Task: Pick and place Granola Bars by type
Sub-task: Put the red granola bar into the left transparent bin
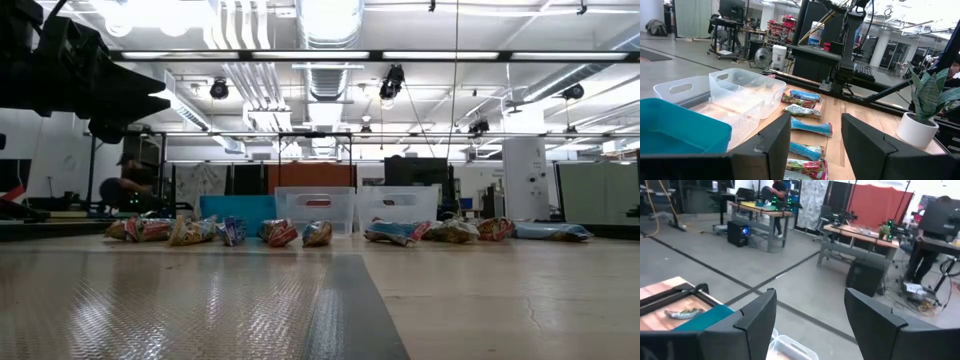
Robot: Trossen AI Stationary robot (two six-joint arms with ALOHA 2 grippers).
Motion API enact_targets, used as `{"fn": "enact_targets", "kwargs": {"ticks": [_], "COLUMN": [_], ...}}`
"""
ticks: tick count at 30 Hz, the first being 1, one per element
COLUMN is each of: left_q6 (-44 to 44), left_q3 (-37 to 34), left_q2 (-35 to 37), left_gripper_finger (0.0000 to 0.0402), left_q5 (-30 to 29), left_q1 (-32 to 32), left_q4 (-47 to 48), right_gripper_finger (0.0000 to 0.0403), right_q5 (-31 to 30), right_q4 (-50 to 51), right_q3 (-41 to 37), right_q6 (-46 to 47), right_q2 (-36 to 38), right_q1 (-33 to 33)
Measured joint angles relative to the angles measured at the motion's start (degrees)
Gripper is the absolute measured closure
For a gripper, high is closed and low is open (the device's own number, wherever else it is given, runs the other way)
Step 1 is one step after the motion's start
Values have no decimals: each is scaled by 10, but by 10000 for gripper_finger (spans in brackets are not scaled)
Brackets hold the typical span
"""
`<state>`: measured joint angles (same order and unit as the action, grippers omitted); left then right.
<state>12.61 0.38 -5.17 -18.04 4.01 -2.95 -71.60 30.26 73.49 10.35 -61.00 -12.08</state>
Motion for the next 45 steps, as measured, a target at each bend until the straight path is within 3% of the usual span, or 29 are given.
{"fn": "enact_targets", "kwargs": {"ticks": [9, 13, 16, 28, 34, 45], "left_q6": [0, 0, 0, 0, 0, 0], "left_q3": [0, 0, 0, 0, 0, 0], "left_q2": [0, 0, 0, 0, 0, 0], "left_gripper_finger": [243, 243, 243, 243, 243, 243], "left_q5": [0, 0, 0, 0, 0, 0], "left_q1": [0, 0, 0, 0, 0, 0], "left_q4": [0, 0, 0, 0, 0, 0], "right_gripper_finger": [179, 179, 179, 179, 179, 179], "right_q5": [37, 159, 214, 233, 302, 447], "right_q4": [61, 105, 124, 133, 138, 176], "right_q3": [-19, -23, -26, -32, -32, -32], "right_q6": [-21, -105, -174, -440, -564, -659], "right_q2": [-12, -20, -30, -71, -88, -93], "right_q1": [124, 209, 268, 421, 488, 595]}}
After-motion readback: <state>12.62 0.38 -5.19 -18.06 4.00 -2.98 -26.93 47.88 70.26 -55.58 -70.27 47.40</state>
